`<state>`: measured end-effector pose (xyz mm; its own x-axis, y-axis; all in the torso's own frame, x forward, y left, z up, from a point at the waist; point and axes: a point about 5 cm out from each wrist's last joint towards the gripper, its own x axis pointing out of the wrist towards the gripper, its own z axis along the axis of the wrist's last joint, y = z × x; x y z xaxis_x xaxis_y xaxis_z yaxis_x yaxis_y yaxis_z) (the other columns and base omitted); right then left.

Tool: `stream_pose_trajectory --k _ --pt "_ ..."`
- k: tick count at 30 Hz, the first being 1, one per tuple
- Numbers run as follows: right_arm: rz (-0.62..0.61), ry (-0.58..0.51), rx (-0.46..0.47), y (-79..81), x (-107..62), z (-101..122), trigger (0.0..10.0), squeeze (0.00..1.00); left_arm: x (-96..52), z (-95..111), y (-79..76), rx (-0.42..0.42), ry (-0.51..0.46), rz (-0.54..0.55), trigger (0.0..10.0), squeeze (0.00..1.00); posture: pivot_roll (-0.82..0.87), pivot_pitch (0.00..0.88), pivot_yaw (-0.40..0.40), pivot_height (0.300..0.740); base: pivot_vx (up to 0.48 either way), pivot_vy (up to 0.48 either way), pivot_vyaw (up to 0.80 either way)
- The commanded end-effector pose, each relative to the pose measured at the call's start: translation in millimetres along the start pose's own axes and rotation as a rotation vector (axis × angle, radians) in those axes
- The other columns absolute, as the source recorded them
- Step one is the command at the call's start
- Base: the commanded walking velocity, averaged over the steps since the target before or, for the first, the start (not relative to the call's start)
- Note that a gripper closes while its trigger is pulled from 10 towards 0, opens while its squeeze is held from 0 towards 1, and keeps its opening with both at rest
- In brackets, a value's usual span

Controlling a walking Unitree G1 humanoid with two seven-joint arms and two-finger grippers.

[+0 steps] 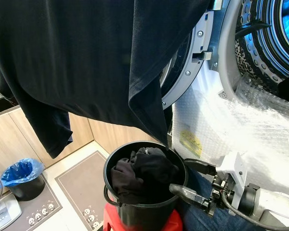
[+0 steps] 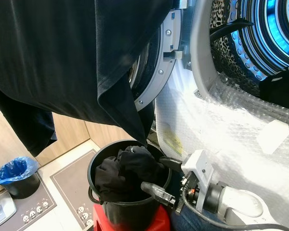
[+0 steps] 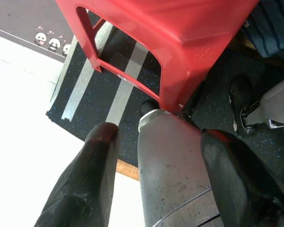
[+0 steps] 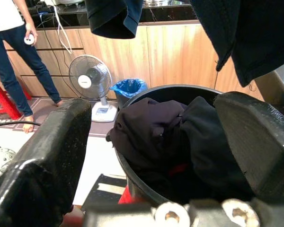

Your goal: Clothes washing

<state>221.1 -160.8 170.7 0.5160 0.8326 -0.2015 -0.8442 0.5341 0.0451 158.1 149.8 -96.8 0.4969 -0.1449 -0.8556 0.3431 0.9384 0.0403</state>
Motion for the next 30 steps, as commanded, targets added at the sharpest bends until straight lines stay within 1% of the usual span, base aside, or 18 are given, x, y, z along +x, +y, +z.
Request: stream_pose_trajectory --k 1,3,4,7,9,10,11,12,14,15,16,18,20,21,22,23,28,30 --pt "-0.009 0.042 -0.033 -0.1 3.8 -8 10.0 0.00 -0.6 -4 1.9 -0.019 0.024 0.008 10.0 0.00 -0.14 0.000 0.041 0.740 0.000 0.000 0.00" --pt "-0.045 0.139 -0.040 0.1 18.9 -33 10.0 0.00 -0.9 -5 2.3 -0.016 0.027 0.009 10.0 0.00 -0.13 0.000 0.038 0.740 0.000 0.000 0.00" --pt "-0.095 0.191 -0.051 -1.7 33.0 -47 10.0 0.00 -1.2 -6 2.6 -0.005 0.030 0.008 10.0 0.00 -0.13 0.000 0.035 0.740 0.000 0.000 0.00" --pt "-0.168 0.208 -0.029 -5.4 48.8 -53 10.0 0.00 -1.5 -8 2.7 0.010 0.032 0.007 10.0 0.00 -0.11 0.000 0.033 0.740 0.000 0.000 0.00" --pt "-0.204 0.199 -0.039 -8.6 61.4 -55 10.0 0.00 -2.1 -10 2.1 0.030 0.036 0.004 10.0 0.00 -0.10 0.000 0.033 0.740 0.000 0.000 0.00" --pt "-0.204 0.199 -0.039 -8.6 61.4 -55 10.0 0.00 -2.1 -10 2.1 0.030 0.036 0.004 10.0 0.00 -0.10 0.000 0.033 0.740 0.000 0.000 0.00" --pt "-0.239 0.190 -0.052 -11.8 68.8 -55 10.0 0.00 -2.8 -13 1.4 0.034 0.040 0.002 10.0 0.00 -0.09 0.000 0.032 0.740 0.000 0.000 0.00" --pt "-0.239 0.190 -0.052 -11.8 68.8 -55 10.0 0.00 -2.8 -13 1.4 0.034 0.040 0.002 10.0 0.00 -0.09 0.000 0.032 0.740 0.000 0.000 0.00" --pt "-0.292 0.148 -0.054 -14.8 83.7 -52 10.0 0.00 -4.2 -19 0.3 0.028 0.050 -0.001 10.0 0.00 -0.07 0.000 0.029 0.740 0.000 0.000 0.00" --pt "-0.300 0.139 -0.058 -14.8 87.3 -51 10.0 0.00 -4.5 -20 0.0 0.026 0.052 -0.001 10.0 0.00 -0.07 0.000 0.029 0.740 0.000 0.000 0.00" --pt "-0.300 0.139 -0.058 -14.8 87.3 -51 10.0 0.00 -4.5 -20 0.0 0.026 0.052 -0.001 10.0 0.00 -0.07 0.000 0.029 0.740 0.000 0.000 0.00" --pt "-0.312 0.120 -0.044 -14.2 93.5 -48 10.0 0.00 -5.1 -23 -1.1 0.023 0.057 -0.003 10.0 0.00 -0.06 0.000 0.023 0.740 0.000 0.000 0.00" --pt "-0.321 0.073 -0.051 -9.4 110.1 -40 10.0 0.00 -6.2 -28 -2.8 0.019 0.063 -0.005 10.0 0.00 -0.04 0.000 0.017 0.740 0.000 0.000 0.00" --pt "-0.318 0.068 -0.052 -8.1 112.0 -39 10.0 0.00 -6.4 -28 -3.1 0.018 0.064 -0.006 10.0 0.00 -0.04 0.000 0.017 0.740 0.000 0.000 0.00" --pt "-0.328 0.063 -0.044 -6.8 116.5 -38 10.0 0.00 -6.8 -30 -3.5 0.017 0.066 -0.006 10.0 0.00 -0.03 0.000 0.016 0.740 0.000 0.000 0.00" --pt "-0.321 0.049 -0.013 -1.8 126.0 -36 10.0 0.00 -7.5 -33 -4.2 0.016 0.070 -0.007 10.0 0.00 -0.02 0.000 0.013 0.740 0.000 0.000 0.00" --pt "-0.329 0.029 0.001 9.5 143.0 -31 10.0 0.00 -10.1 -42 -7.0 0.012 0.083 -0.012 10.0 0.00 0.00 0.020 0.009 0.740 0.000 0.000 0.00" --pt "-0.312 0.024 -0.002 17.2 148.3 -31 10.0 0.00 -11.8 -47 -9.4 0.008 0.092 -0.016 10.0 0.00 0.01 0.034 0.003 0.740 0.000 0.000 0.00"
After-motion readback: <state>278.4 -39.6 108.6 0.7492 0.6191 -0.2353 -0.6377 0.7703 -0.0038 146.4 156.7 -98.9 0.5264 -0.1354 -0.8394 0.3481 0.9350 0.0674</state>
